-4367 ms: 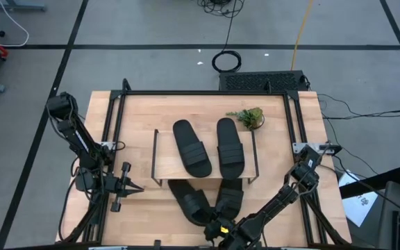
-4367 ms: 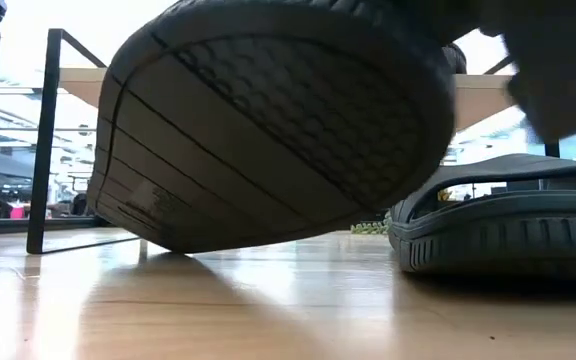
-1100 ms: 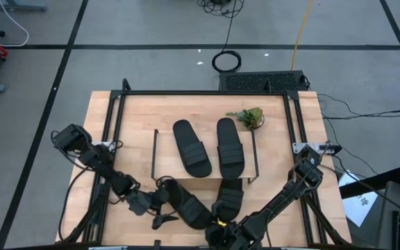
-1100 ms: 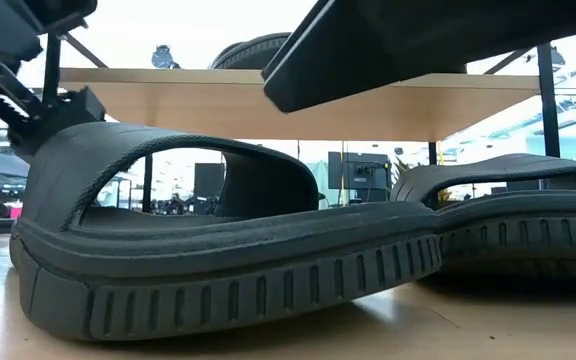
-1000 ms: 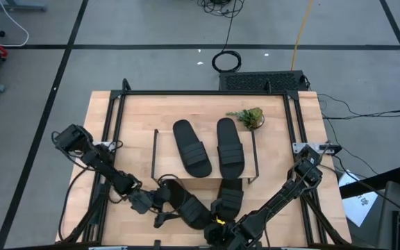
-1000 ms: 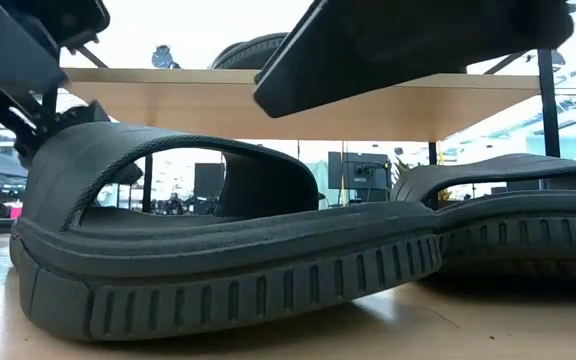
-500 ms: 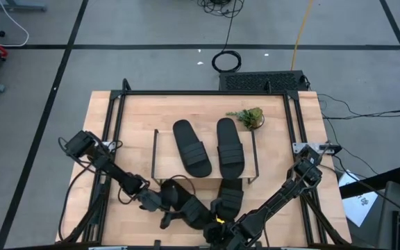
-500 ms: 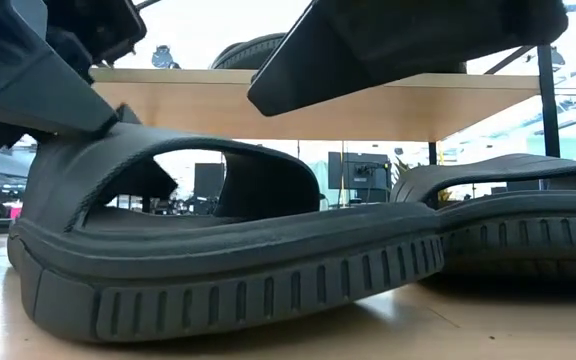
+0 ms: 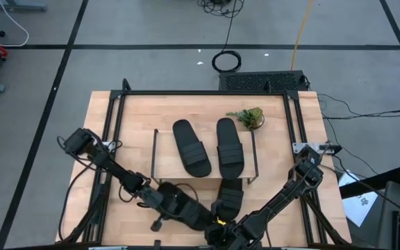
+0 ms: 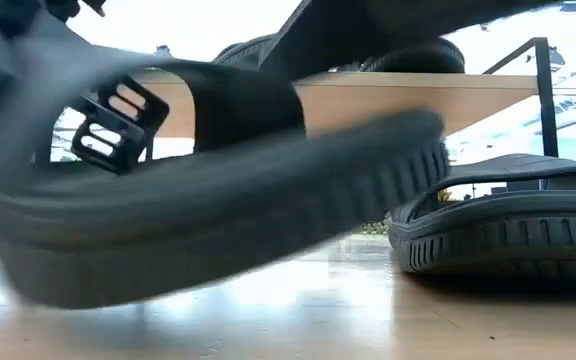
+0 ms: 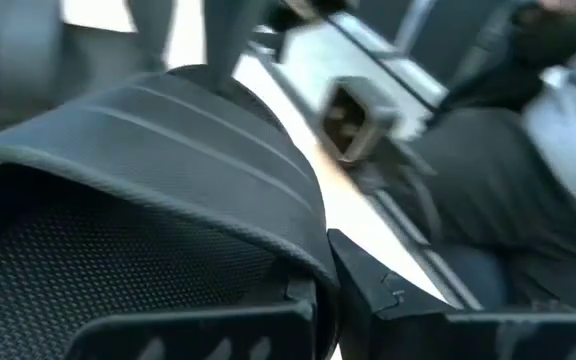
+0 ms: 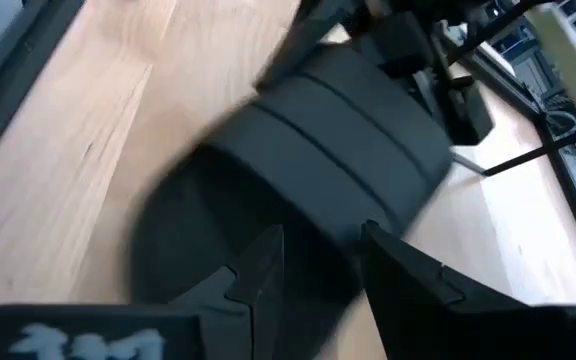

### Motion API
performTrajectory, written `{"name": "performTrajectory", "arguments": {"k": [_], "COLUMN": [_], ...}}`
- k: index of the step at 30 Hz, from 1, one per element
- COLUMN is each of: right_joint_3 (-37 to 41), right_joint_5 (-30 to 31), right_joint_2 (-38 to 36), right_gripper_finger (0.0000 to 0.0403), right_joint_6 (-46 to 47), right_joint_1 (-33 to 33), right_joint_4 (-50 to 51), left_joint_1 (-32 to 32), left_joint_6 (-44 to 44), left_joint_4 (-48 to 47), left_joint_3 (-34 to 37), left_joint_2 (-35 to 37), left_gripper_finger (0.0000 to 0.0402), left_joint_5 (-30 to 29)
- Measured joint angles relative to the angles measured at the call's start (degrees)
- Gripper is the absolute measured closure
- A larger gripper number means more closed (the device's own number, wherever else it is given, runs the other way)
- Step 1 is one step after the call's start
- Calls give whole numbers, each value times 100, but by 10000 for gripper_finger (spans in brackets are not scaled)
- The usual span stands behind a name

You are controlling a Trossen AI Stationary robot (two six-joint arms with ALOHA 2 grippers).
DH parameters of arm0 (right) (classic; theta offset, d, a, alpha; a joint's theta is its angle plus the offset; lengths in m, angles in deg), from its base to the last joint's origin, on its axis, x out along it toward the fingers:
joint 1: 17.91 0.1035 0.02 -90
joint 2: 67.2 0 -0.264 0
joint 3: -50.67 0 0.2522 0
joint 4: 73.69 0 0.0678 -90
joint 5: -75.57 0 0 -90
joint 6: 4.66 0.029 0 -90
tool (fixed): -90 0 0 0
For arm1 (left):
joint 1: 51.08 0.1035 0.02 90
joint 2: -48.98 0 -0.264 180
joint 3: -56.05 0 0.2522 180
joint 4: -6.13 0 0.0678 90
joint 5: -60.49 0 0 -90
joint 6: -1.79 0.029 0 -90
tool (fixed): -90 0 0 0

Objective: Pick and place slides into the shelf
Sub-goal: Adjust the black slide under the shelf

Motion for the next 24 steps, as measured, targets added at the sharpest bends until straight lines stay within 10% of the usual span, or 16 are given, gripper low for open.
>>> {"name": "performTrajectory", "arguments": {"k": [13,24], "right_joint_3": [0,0], "right_joint_5": [323,602], "right_joint_2": [-855,-855], "right_gripper_finger": [277,277], "right_joint_6": [89,99], "right_joint_1": [569,728], "right_joint_4": [-60,-41], "left_joint_1": [73,181], "left_joint_6": [1260,2368], "left_joint_4": [-2120,-2888], "left_joint_3": [-1092,-1194], "left_joint_2": [602,398], "left_gripper_finger": [400,401], "left_joint_5": [3226,4644]}}
